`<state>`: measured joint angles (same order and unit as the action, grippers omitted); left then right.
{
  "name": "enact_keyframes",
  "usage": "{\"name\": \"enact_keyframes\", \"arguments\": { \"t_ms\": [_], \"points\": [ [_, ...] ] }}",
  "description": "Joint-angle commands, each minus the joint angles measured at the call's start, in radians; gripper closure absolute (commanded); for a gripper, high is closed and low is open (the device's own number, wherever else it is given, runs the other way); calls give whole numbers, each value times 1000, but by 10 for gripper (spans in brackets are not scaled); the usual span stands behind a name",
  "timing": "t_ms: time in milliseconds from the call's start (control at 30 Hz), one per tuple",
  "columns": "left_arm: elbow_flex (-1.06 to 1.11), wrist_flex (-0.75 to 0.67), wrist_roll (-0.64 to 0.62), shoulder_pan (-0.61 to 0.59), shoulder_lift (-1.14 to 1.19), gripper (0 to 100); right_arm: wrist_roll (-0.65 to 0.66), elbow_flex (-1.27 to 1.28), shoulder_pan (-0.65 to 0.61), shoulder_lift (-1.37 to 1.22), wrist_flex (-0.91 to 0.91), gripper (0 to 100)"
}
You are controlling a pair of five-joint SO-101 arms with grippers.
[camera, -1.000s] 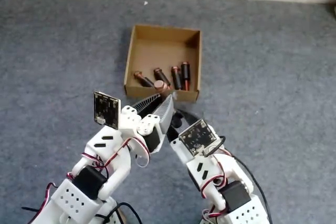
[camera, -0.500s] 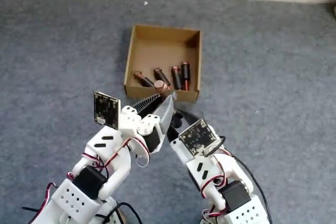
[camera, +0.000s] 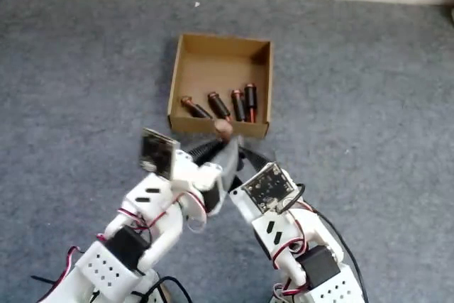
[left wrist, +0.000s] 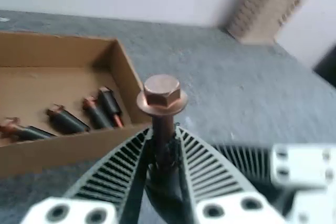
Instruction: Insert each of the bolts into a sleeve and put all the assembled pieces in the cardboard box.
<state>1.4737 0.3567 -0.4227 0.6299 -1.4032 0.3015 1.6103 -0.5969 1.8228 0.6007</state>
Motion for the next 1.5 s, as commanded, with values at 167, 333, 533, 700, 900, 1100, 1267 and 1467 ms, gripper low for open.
{"name": "enact_keyframes", "arguments": {
  "t_ms": [167,333,533,700,900,1100,1267,1467],
  "points": [
    [51,-2,89,65,-8,741,8,-93,56,16,-30,993],
    [-15,149,89,64,-8,705,8,-93,58,16,-30,993],
    [-79,229,97,-19,-8,702,8,-84,91,16,-30,993],
    [-104,229,210,-145,-8,705,8,-79,197,15,-31,993],
    [-99,222,224,-323,-10,706,-77,-19,255,15,-31,993],
    [-13,213,224,-498,-10,706,-81,-10,271,15,-31,993],
    [136,123,226,-578,-10,706,-81,-8,271,15,-31,993],
    [231,18,229,-621,-10,827,-83,16,271,15,-31,993]
  ]
}}
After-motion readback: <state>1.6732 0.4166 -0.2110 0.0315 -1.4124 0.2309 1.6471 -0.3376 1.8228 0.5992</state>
